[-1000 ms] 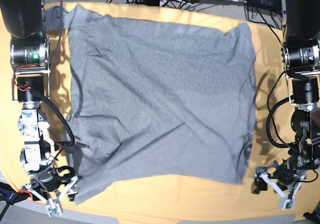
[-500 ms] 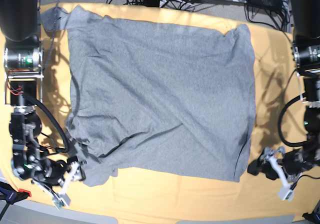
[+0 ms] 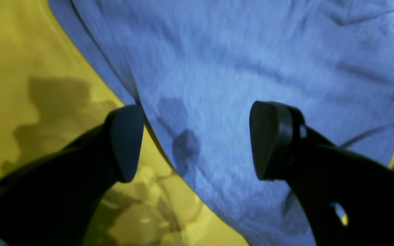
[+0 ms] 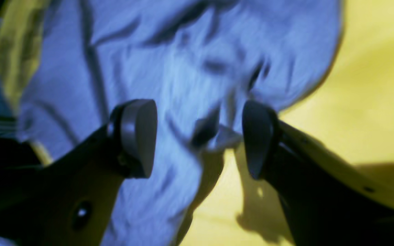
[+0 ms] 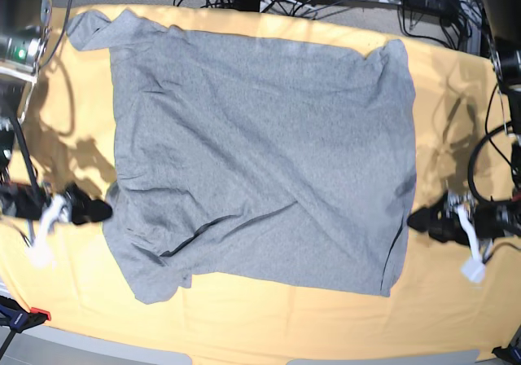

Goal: Layout the t-shirt on the table in an organized manner, then fold the t-shirt properly
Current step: 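Release the hem and move the right gripper to the shirt's shoulder corner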

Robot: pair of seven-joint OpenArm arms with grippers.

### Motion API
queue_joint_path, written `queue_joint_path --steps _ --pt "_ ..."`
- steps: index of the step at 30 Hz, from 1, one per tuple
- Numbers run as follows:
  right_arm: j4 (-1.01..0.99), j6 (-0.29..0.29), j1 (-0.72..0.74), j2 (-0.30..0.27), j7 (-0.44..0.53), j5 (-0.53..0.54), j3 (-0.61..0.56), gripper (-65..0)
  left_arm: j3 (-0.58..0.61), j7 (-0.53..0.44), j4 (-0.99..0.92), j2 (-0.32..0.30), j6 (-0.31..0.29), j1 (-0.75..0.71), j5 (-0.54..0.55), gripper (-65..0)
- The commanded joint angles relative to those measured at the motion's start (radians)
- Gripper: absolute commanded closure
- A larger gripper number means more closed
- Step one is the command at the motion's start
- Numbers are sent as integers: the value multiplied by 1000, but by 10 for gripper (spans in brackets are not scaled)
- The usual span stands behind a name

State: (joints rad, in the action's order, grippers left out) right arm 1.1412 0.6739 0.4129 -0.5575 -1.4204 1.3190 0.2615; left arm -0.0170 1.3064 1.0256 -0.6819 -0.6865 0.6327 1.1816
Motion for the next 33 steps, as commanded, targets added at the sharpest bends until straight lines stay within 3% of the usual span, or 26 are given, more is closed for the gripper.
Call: queue_joint_path --steps 1,5,8,19,27,33 --pt "15 6 6 -27 24 56 53 -402 -8 -23 15 -19 -2 29 29 -494" --pt "15 21 -113 -24 24 121 223 -402 -8 -22 14 -19 -2 21 29 -494" --pt "15 22 -217 -24 24 165 271 -402 -8 -23 15 -19 -2 21 30 -494" --pt "15 24 -475 76 24 165 271 -402 -8 -25 15 -19 -2 21 61 -494" --pt "15 24 -496 226 24 165 265 -402 -8 -26 15 -19 -2 22 68 -494" --pt "16 24 -496 252 24 165 163 -402 -8 -26 15 -19 -2 22 66 -494"
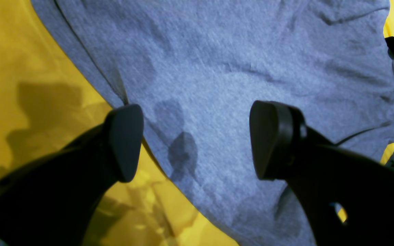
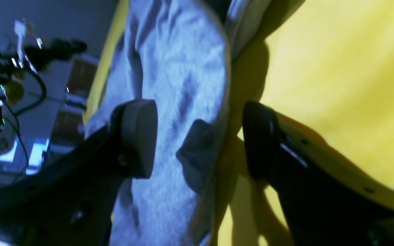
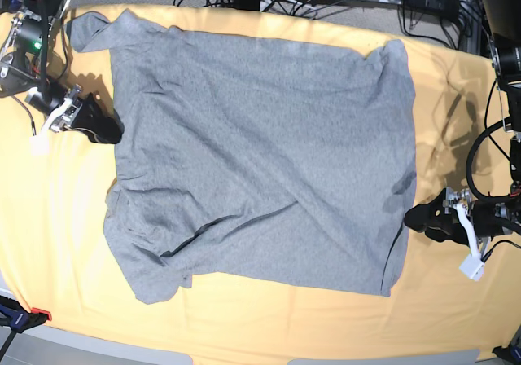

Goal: Layout the t-shirt on the table in an organized manner, then fold the t-shirt properly
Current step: 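Release the hem and move the right gripper to the shirt's shoulder corner, then grasp the shoulder corner with the right gripper and lift it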

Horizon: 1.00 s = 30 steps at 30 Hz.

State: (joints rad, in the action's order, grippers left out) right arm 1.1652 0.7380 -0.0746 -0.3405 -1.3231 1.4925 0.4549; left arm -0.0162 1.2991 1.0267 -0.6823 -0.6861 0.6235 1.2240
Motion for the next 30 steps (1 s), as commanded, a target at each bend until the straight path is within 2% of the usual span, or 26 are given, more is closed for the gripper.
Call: queue_joint_path --steps 1,5,9,12,19,21,24,27,30 --pt "-5 -40 -9 33 -73 -9 -49 -402 -8 -18 14 -19 -2 31 24 -494" --pt "90 -40 -16 24 -73 -9 -60 -326 -8 -18 14 -19 -2 31 24 -494" --pt "275 -40 -34 19 -73 -9 -62 -327 -8 -18 14 -19 -2 31 24 -494" --pt "398 -40 -42 24 -73 -86 -63 -327 -8 -19 14 -19 -3 31 24 -494" --pt "491 -40 -44 22 -73 -84 -62 -321 -8 -19 14 -19 -3 31 35 -494" --pt "505 -40 -44 22 -73 -85 -61 -244 -8 -19 14 -19 -3 34 35 -494" --pt "533 -40 -45 22 -73 -85 -61 -11 -8 -19 14 -19 -2 39 35 -494" --pt "581 -40 -45 22 -73 -115 -60 0 -8 -19 14 -19 -3 39 35 -494" --pt "655 -42 -48 22 -73 -238 -60 0 -8 -19 14 -19 -2 39 35 -494"
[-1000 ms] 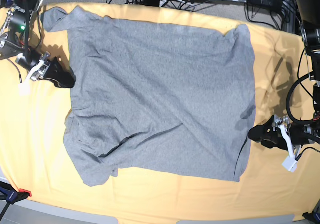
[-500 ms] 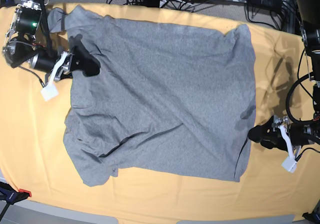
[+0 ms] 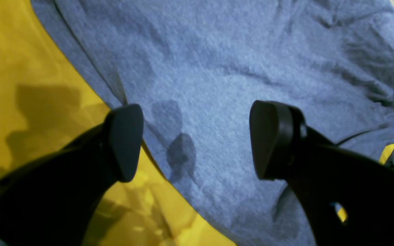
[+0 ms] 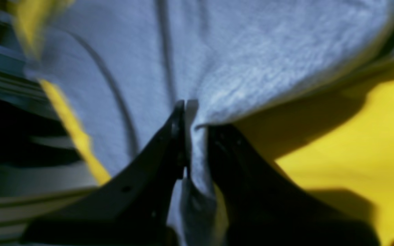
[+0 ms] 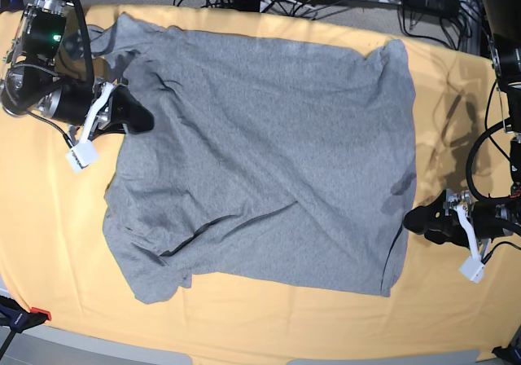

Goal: Layout the t-shirt on the table in an organized manner, then fold the t-shirt properly
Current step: 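Grasp the shoulder corner with the right gripper and lift it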

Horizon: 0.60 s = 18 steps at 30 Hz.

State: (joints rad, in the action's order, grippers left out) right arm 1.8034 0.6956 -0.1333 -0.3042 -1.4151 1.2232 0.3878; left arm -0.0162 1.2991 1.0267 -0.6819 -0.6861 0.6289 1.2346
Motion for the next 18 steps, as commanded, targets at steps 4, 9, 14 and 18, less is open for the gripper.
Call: queue_joint_path --steps 4,9,14,18 --pt "96 -6 -14 -14 19 -128 8 0 -8 -18 14 -19 -2 33 27 -494" --pt "164 -72 -84 -14 19 -377 8 0 -8 -19 14 -19 -2 33 29 -494" --pt "259 -172 -144 -11 39 -641 8 0 -8 -19 14 -19 -2 33 39 -494" --pt "349 -229 -178 13 95 -724 7 0 -8 -19 14 -19 -2 33 40 -494"
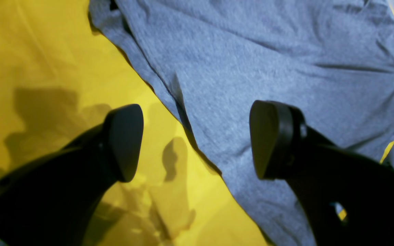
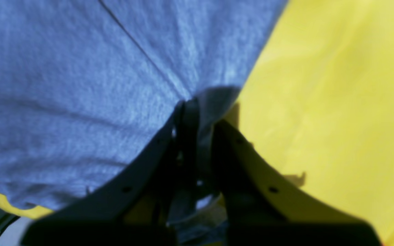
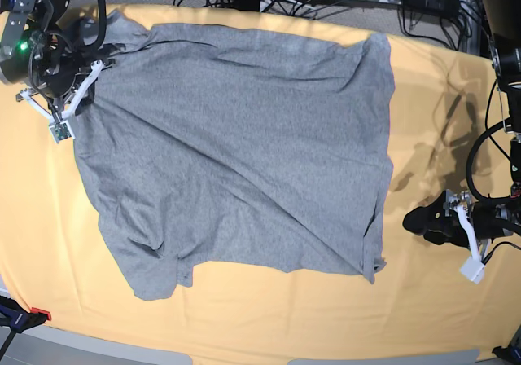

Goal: Layout the t-shirt on the table in an organized manner, then fold the t-shirt properly
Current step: 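Grasp the shoulder corner with the right gripper and lift it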

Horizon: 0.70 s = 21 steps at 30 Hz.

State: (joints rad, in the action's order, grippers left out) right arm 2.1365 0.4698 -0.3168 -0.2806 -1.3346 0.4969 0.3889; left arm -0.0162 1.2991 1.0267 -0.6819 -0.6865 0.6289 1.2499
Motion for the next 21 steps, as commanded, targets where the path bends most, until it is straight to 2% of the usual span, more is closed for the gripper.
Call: queue_joint_path --steps 1,3,6,8,9,11,15,16,19,20,21 --pt "37 -2 3 6 15 12 4 0 -8 -19 14 -19 -2 33 27 -494" --pt "66 41 3 48 17 102 3 0 -8 -19 14 -19 -2 33 35 -494" --pt "75 158 3 121 10 351 3 0 -8 -19 14 -19 -2 33 46 -494" --pt "75 226 4 170 11 475 -12 0 -8 -19 14 -19 -2 33 46 -494" --pt "75 228 6 188 11 512 -29 0 -8 -19 14 -19 -2 33 45 -494" --pt "74 228 13 218 10 524 -80 0 -8 -18 14 -19 -2 33 45 -494" --pt "73 228 14 237 10 449 -210 0 -8 -19 14 -19 -2 33 46 -494" --pt "73 228 14 237 11 431 -246 -44 -8 -19 14 -19 -2 33 46 -494" --pt "71 228 14 236 45 377 -350 -267 -8 -19 14 -19 -2 33 46 -494" --pt "69 228 14 236 63 365 -383 -315 -8 -19 14 -19 -2 33 46 -494" --pt "69 228 15 236 79 357 -417 -331 -8 -19 14 -19 -2 33 46 -494"
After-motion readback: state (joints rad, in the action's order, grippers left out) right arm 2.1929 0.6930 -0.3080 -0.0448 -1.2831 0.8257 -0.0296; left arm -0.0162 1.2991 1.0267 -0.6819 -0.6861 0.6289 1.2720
